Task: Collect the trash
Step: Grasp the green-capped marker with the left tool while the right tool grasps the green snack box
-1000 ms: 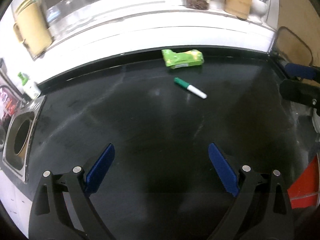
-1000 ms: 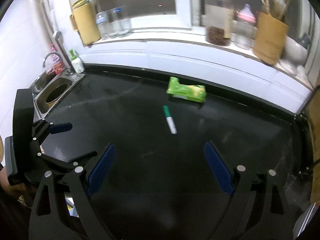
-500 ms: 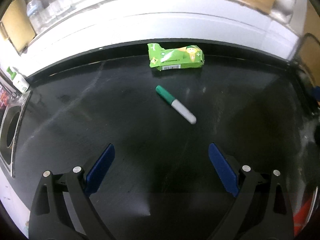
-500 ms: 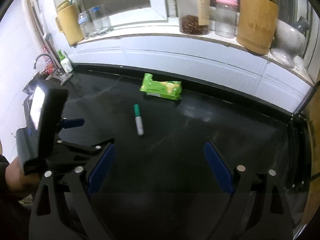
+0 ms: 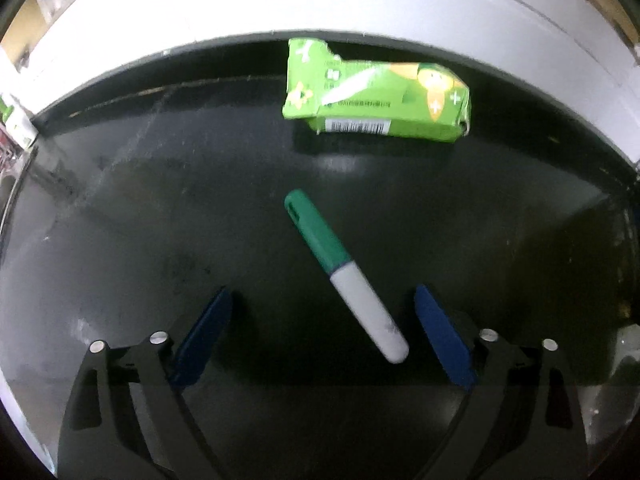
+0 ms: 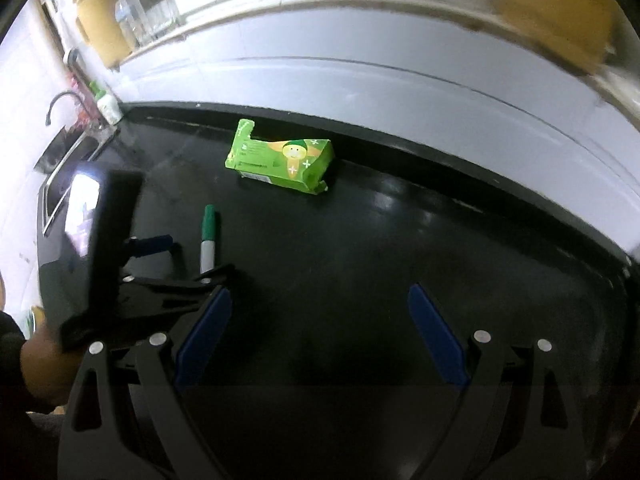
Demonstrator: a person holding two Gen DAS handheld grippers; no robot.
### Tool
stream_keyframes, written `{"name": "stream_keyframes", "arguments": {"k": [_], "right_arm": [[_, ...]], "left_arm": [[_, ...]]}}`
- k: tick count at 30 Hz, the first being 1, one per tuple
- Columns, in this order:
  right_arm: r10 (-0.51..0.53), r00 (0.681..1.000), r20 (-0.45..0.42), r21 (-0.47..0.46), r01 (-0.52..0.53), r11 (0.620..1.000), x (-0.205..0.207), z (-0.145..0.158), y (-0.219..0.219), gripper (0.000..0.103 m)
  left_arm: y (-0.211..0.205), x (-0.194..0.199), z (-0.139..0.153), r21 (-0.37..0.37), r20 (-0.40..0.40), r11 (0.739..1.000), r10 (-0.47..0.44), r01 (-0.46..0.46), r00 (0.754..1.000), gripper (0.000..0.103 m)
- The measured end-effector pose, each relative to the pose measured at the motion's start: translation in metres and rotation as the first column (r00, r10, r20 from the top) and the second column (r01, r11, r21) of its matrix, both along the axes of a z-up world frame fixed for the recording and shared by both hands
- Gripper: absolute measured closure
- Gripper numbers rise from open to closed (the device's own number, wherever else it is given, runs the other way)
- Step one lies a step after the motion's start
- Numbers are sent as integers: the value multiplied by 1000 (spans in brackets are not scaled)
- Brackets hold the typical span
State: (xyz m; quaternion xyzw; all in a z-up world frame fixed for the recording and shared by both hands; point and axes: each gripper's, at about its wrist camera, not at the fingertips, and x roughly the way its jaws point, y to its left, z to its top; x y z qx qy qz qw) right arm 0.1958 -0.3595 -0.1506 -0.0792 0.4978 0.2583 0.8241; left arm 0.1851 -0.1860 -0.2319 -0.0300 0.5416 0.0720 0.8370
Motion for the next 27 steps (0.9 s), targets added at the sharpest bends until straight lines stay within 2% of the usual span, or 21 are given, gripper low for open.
{"name": "stream_keyframes", "arguments": {"k": [2,3,5,7,12,17,21,24,25,27], "right_arm": [[50,999,-2,-4,-50,999,17,-10,10,16],[78,997,-4,-8,-78,997,25,-15,17,16],[129,992,0,-18,-129,991,39,-23,28,16],[192,981,4,-28,-192,981,58,-34,43,16],[264,964,-12,-37,-264,964,96,-57,69,16],[287,957,-39,-13,-288,958,115,-69,87,16],[322,944,-65,26,-321,947,104,-68,97,16],[385,920,-72,43,-383,923,83,-63,109,16],[401,913,-70,41,-399,916,78,-61,111,16],[422,906,-19,-24,-422,906,69,-56,115,16]], "left_arm": [[-1,-1,4,7,32,1000,-22,22,999,46],[-1,-1,5,9,41,1000,-29,29,999,54],[2,-2,6,9,49,999,-34,33,998,83],[11,-4,7,-10,55,1000,-23,23,998,90],[21,-14,6,13,62,996,-84,84,994,90],[50,-18,9,9,39,998,-61,60,997,90],[73,-21,11,10,30,1000,-27,26,999,90],[87,-18,11,13,29,1000,-8,7,1000,90],[93,-17,12,9,28,1000,-2,2,1000,90],[100,-16,12,9,29,1000,3,-3,1000,90]]}}
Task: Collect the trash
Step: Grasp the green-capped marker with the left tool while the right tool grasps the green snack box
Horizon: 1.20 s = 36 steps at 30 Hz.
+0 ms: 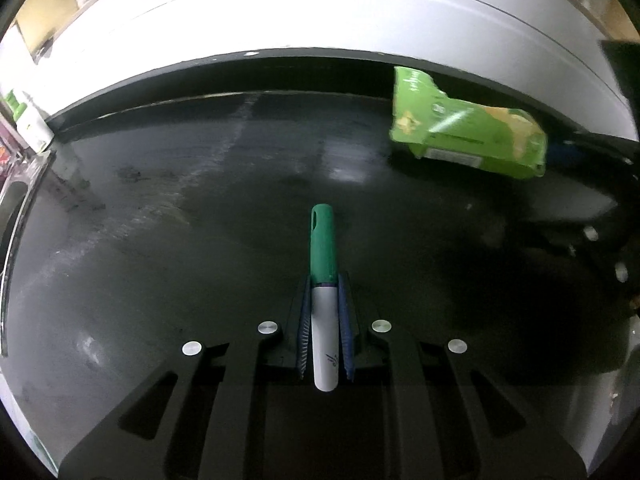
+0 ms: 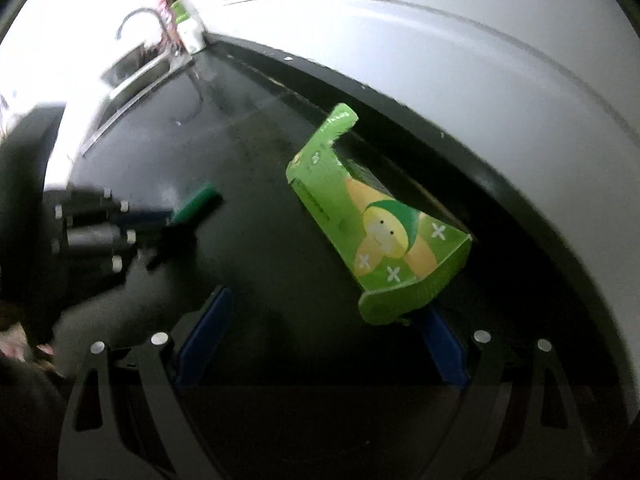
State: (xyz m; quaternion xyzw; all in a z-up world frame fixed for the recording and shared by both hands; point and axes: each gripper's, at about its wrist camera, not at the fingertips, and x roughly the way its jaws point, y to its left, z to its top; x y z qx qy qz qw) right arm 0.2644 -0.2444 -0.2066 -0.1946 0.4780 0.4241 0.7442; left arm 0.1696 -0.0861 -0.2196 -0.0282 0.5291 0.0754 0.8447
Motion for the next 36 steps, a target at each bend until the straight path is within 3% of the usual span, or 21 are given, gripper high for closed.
{"name": "stream_keyframes", "arguments": {"k": [5,8,12,18,22,24,29,30,31,32,34,36], "right_arm": [[-3,997,77,-66,8,998,20,2,-4,16],[46,994,98,-144,-32,989,34,-2,-2,16],[154,980,127,-174,-131,976,32,6,10,16],[205,977,58,-199,-190,962,32,-2,34,16],[236,971,36,-163,-228,960,4,7,37,16],[217,973,74,-154,-204,967,-3,14,36,16],[104,994,24,-193,-97,976,21,1,67,16],[94,996,-3,-203,-93,975,27,-7,71,23],[85,996,-25,-209,-88,974,31,-13,74,41],[76,997,-26,-220,-80,972,34,-16,77,44],[73,997,-27,-217,-77,973,33,-12,80,62],[45,997,-57,-217,-56,975,32,-11,80,67]], "left_arm": [[21,4,0,-1,1,1000,6,-6,1000,90],[29,3,-1,-9,-3,1000,12,-12,1000,90],[36,-1,-1,-11,-3,1000,19,-19,1000,90],[46,1,-5,-18,-11,999,36,-37,999,90],[57,-4,-4,-25,-6,998,49,-49,999,90],[63,-6,-7,-20,-4,999,51,-51,999,90],[63,-9,-5,-18,-3,998,57,-57,998,90],[63,-9,-4,-16,-1,998,56,-56,998,90],[61,-10,-3,-16,-2,998,57,-57,998,90],[60,-12,-1,-18,-1,998,62,-62,998,90],[63,-16,4,-26,3,997,68,-68,998,90],[66,-21,9,-24,10,997,72,-72,997,90]]}}
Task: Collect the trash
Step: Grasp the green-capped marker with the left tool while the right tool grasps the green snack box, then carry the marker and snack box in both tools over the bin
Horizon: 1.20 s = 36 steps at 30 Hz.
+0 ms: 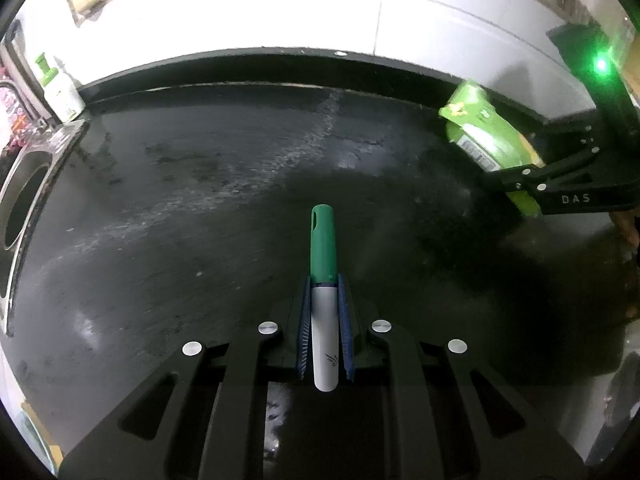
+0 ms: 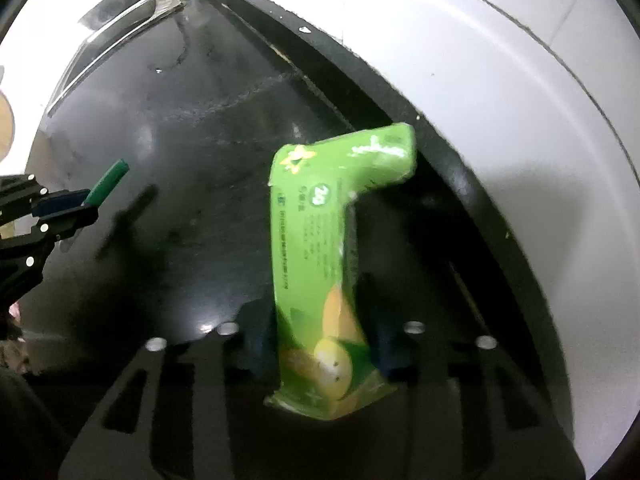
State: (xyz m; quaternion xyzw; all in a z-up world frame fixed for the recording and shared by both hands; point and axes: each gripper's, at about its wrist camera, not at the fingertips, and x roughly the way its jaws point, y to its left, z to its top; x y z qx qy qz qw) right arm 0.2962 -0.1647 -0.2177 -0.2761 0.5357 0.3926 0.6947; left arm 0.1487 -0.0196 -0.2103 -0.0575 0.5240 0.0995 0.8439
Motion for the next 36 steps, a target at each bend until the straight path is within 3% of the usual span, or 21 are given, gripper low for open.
{"name": "stream_keyframes", "arguments": {"k": [6,14,19,28,36], "right_arm": [[-142,990,-11,60,143,988,-37,32,-17,68],[-212,977,9,129,209,969,-159,76,-25,68],[-192,981,6,136,190,972,-212,83,-16,68],[-130,991,18,151,126,981,-261,93,42,68],[52,999,11,176,-53,983,-317,102,134,68]], "left_arm": [[6,-25,23,4,23,1000,11,-11,1000,90],[-1,-85,48,24,40,1000,-2,1,999,90],[2,-126,53,24,36,1000,-8,8,999,90],[31,-188,65,33,57,999,27,-29,998,90],[96,-261,75,28,86,979,199,-202,976,90]]}}
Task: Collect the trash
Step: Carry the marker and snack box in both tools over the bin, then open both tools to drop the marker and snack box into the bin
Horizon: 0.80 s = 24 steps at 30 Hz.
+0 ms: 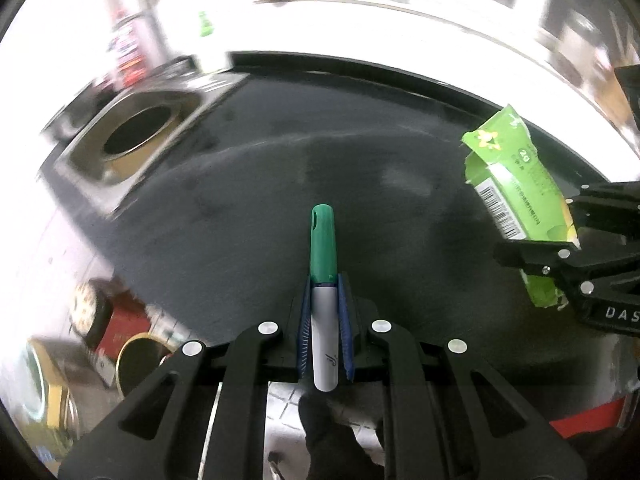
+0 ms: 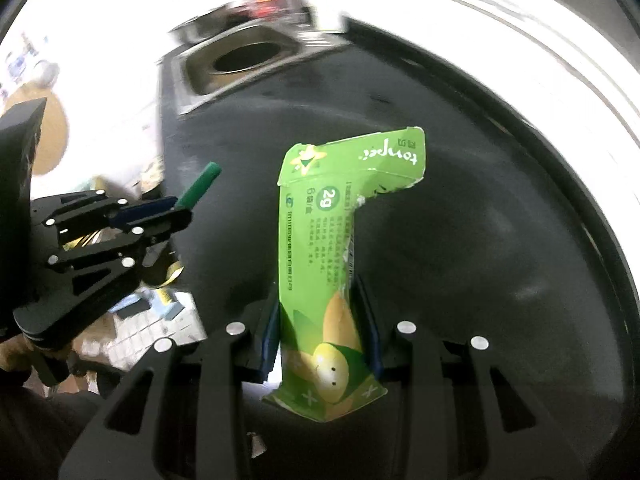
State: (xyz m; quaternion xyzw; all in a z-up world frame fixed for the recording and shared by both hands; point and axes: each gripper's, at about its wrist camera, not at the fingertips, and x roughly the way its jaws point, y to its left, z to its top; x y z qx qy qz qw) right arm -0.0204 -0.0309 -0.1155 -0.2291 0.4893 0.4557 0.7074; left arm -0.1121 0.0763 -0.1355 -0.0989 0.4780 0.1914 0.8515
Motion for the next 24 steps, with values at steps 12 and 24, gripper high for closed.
{"name": "stream_keyframes", "arguments": {"k": [12,24], "right_arm": [[445,890,-101,48,-442,896,-155,-18,214,68],[554,787,-271,-38,-584,811,-242,-128,361,68]], "left_arm": [[141,-198,-42,-44,-54,891,449,-451,892,90],[230,-302,-132,-119,-47,777,618,-618,785,90]]}}
